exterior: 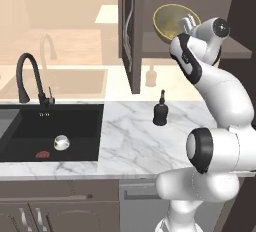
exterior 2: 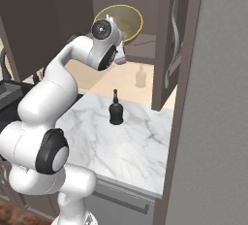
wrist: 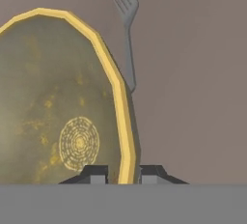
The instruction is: Pick the mug and place it in the sink. Pick the bowl and place it in the open cabinet and then close the cabinet.
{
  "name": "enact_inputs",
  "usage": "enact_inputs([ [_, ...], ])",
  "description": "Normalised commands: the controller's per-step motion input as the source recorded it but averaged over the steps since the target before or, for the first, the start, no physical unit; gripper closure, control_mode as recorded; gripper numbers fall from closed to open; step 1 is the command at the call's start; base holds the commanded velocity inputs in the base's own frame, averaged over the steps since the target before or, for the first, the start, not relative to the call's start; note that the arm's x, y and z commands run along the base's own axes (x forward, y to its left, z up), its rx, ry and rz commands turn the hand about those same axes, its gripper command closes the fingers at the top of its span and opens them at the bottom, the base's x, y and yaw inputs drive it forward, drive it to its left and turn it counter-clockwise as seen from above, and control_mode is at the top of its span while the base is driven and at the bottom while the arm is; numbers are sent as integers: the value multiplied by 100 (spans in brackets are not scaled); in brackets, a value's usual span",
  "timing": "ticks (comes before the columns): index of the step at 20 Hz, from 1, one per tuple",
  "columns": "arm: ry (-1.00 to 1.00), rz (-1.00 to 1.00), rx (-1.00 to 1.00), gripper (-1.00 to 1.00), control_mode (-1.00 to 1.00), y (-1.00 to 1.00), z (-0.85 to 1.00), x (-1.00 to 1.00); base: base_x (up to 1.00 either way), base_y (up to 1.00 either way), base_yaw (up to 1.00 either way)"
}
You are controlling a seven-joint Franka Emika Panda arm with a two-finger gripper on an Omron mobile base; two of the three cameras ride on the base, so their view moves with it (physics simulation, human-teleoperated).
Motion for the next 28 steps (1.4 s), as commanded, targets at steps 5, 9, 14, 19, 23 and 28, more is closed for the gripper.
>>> enact_inputs([
  [5, 1, 0, 0, -100, -100, 14, -12, 5, 0, 0, 0],
  [9, 0, 0, 0, -100, -100, 0, 2, 3, 0, 0, 0],
  [14, -1, 0, 0, -100, -100, 0, 18, 0, 0, 0, 0],
  [19, -11, 0, 0, -100, -100, 0, 31, 0, 0, 0, 0],
  [23, -19, 0, 0, -100, -100, 0, 26, 0, 0, 0, 0],
  [28, -32, 0, 0, -100, -100, 0, 6, -26, 0, 0, 0],
])
